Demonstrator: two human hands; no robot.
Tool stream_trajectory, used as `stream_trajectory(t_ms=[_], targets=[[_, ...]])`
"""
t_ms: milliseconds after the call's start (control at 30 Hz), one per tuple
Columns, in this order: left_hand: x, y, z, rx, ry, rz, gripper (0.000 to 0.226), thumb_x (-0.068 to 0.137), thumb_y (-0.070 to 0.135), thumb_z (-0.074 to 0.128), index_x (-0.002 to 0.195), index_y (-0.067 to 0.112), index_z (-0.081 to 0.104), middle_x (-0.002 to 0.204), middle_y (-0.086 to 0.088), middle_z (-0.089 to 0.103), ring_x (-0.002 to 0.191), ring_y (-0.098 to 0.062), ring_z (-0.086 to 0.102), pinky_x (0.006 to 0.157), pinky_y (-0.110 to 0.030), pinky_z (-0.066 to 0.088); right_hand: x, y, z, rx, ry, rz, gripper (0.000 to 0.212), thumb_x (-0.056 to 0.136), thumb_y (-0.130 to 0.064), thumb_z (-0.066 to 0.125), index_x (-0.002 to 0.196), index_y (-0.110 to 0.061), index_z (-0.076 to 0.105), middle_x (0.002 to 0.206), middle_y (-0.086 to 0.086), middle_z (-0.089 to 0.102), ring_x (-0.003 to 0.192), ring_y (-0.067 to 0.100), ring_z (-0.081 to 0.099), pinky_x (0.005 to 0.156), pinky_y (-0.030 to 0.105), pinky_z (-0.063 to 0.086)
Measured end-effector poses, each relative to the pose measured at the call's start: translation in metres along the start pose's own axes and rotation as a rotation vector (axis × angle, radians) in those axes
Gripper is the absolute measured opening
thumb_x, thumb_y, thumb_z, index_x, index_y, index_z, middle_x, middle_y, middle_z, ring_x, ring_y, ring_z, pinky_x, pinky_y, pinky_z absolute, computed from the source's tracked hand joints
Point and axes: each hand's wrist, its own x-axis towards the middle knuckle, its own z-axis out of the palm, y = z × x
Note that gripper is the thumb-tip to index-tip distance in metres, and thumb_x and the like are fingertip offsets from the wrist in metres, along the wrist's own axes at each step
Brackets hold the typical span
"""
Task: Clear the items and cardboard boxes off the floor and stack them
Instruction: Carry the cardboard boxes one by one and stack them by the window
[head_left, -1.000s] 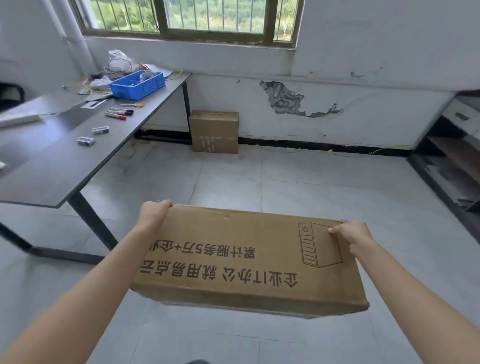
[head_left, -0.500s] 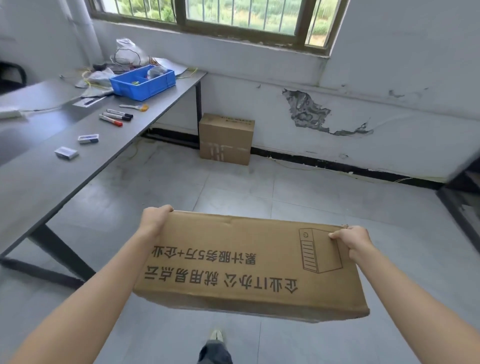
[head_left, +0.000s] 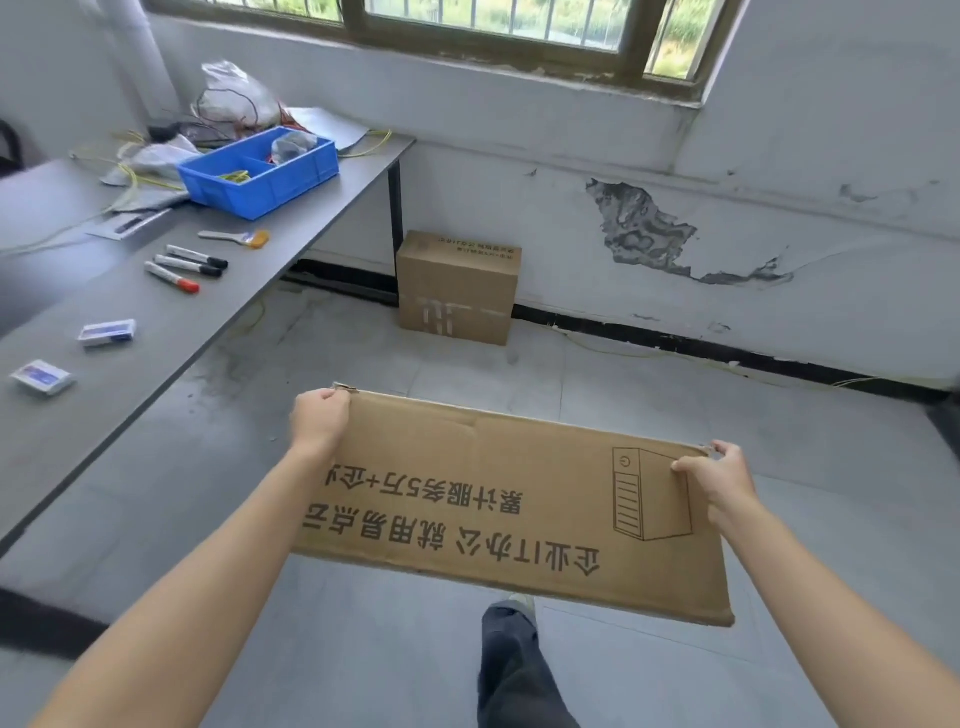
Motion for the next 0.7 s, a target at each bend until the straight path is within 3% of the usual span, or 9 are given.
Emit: stream_trajectory(t_ms=[67, 133, 200, 267, 333, 467, 700], targets=[[0.024, 0.013, 0.015, -0.013, 0.016, -0.005, 0.029, 0.090, 0.008, 0.047, 0.060, 0.009, 0.046, 0.061, -0.008, 0.036, 0.071, -0.025, 0.034, 0.052, -0.032, 0.023, 0.034, -0.018, 0.014, 0.014, -0.037, -0.016, 0.068, 0.080, 0.005, 0.063, 0.139, -0.002, 0.031, 0.145, 0.017, 0.034, 0.131, 0.031, 0.035, 0.102, 0.035, 0.032], [0.049, 0.027, 0.029, -0.012, 0.012, -0.019, 0.013, 0.088, 0.009, 0.051, 0.087, 0.004, 0.063, 0.082, -0.012, 0.058, 0.088, -0.032, 0.052, 0.073, -0.034, 0.044, 0.072, -0.039, 0.030, 0.017, -0.077, -0.040, 0.066, 0.080, 0.003, 0.064, 0.138, -0.002, 0.033, 0.144, 0.017, 0.036, 0.130, 0.031, 0.037, 0.100, 0.036, 0.033], [0.075, 0.042, 0.046, 0.038, 0.021, -0.032, 0.036, 0.084, 0.011, 0.055, 0.120, 0.002, 0.056, 0.115, -0.016, 0.059, 0.113, -0.035, 0.051, 0.099, -0.043, 0.042, 0.107, -0.061, 0.047, 0.006, -0.118, -0.065, 0.065, 0.080, 0.001, 0.065, 0.137, -0.002, 0.034, 0.142, 0.017, 0.038, 0.128, 0.031, 0.038, 0.097, 0.034, 0.034], [0.095, 0.057, 0.061, 0.127, 0.039, -0.045, 0.062, 0.075, 0.023, 0.056, 0.134, 0.004, 0.045, 0.129, -0.019, 0.052, 0.123, -0.036, 0.043, 0.107, -0.045, 0.034, 0.138, -0.078, 0.062, -0.006, -0.160, -0.080, 0.065, 0.079, 0.000, 0.067, 0.136, -0.002, 0.035, 0.141, 0.017, 0.039, 0.126, 0.030, 0.039, 0.092, 0.032, 0.034], [0.111, 0.068, 0.074, 0.171, 0.071, -0.075, 0.077, 0.064, 0.031, 0.049, 0.138, 0.010, 0.041, 0.134, -0.020, 0.047, 0.126, -0.036, 0.039, 0.108, -0.041, 0.032, 0.165, -0.094, 0.076, -0.008, -0.206, -0.094, 0.065, 0.080, -0.001, 0.067, 0.136, -0.003, 0.034, 0.138, 0.016, 0.040, 0.124, 0.030, 0.041, 0.088, 0.032, 0.035], [0.143, 0.075, 0.093, 0.214, 0.154, -0.111, 0.054, 0.081, 0.014, 0.055, 0.135, 0.014, 0.044, 0.133, -0.019, 0.045, 0.125, -0.036, 0.037, 0.103, -0.038, 0.032, 0.208, -0.118, 0.102, -0.026, -0.252, -0.097, 0.063, 0.080, -0.002, 0.068, 0.134, -0.007, 0.035, 0.136, 0.016, 0.042, 0.118, 0.029, 0.046, 0.087, 0.034, 0.040], [0.219, 0.083, 0.121, 0.191, 0.229, -0.164, 0.050, 0.083, 0.015, 0.055, 0.133, 0.016, 0.047, 0.133, -0.018, 0.044, 0.124, -0.036, 0.039, 0.101, -0.040, 0.035, 0.275, -0.155, 0.168, -0.055, -0.265, -0.105, 0.062, 0.080, -0.003, 0.067, 0.134, -0.008, 0.037, 0.135, 0.016, 0.043, 0.117, 0.030, 0.047, 0.085, 0.035, 0.042]])
